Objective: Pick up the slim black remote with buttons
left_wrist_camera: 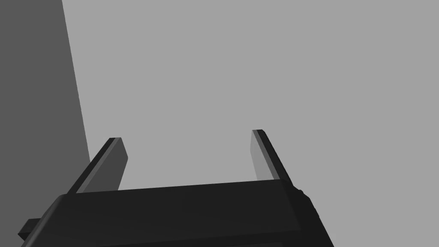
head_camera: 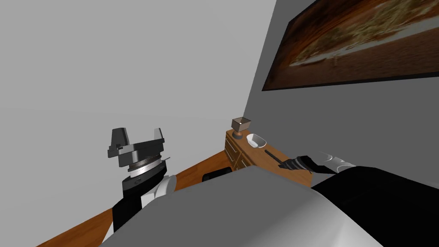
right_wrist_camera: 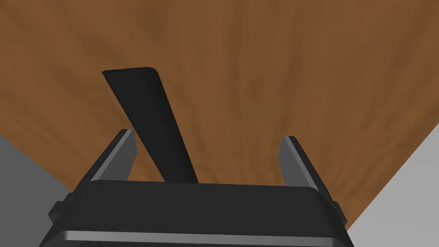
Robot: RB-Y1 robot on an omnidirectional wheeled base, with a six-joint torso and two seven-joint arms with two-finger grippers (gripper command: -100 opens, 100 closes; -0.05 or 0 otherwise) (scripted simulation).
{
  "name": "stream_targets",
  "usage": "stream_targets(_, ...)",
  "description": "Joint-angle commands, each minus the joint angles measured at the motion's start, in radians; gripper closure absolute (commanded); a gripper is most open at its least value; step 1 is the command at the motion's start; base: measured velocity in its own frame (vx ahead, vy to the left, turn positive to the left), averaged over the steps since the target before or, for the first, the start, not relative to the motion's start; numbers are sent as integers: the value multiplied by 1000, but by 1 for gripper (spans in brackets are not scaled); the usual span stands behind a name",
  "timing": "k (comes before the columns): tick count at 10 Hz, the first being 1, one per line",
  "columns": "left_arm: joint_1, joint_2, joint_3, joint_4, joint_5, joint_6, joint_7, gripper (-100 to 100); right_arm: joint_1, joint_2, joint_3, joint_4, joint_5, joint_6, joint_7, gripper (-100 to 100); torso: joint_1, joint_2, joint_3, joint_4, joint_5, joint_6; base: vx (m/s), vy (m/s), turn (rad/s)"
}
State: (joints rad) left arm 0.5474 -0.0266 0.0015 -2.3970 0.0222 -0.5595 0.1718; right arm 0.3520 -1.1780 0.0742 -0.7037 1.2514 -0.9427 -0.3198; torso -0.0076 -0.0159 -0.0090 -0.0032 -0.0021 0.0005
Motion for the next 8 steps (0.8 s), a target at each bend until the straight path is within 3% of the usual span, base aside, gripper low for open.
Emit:
stream_targets(1,0,0,0,0,0,0,0,0,45,1,-4,-18,11,16,1,-100,0,0,0,0,0,0,127,-95,86)
stream_targets(6,0,0,0,0,0,0,0,0,60,15,60,65,106,7,13,-100,2,3,2,1,0,2,104,-61,145)
stream_targets(7,0,0,0,0,0,0,0,0,48,12,51,77,94,-1,29,-100,2,4,2,1,0,2,49,-45,19)
stream_targets(8,0,0,0,0,0,0,0,0,49,11,52,76,96,-1,25,0,5,7,4,1,1,2,10,-9,2)
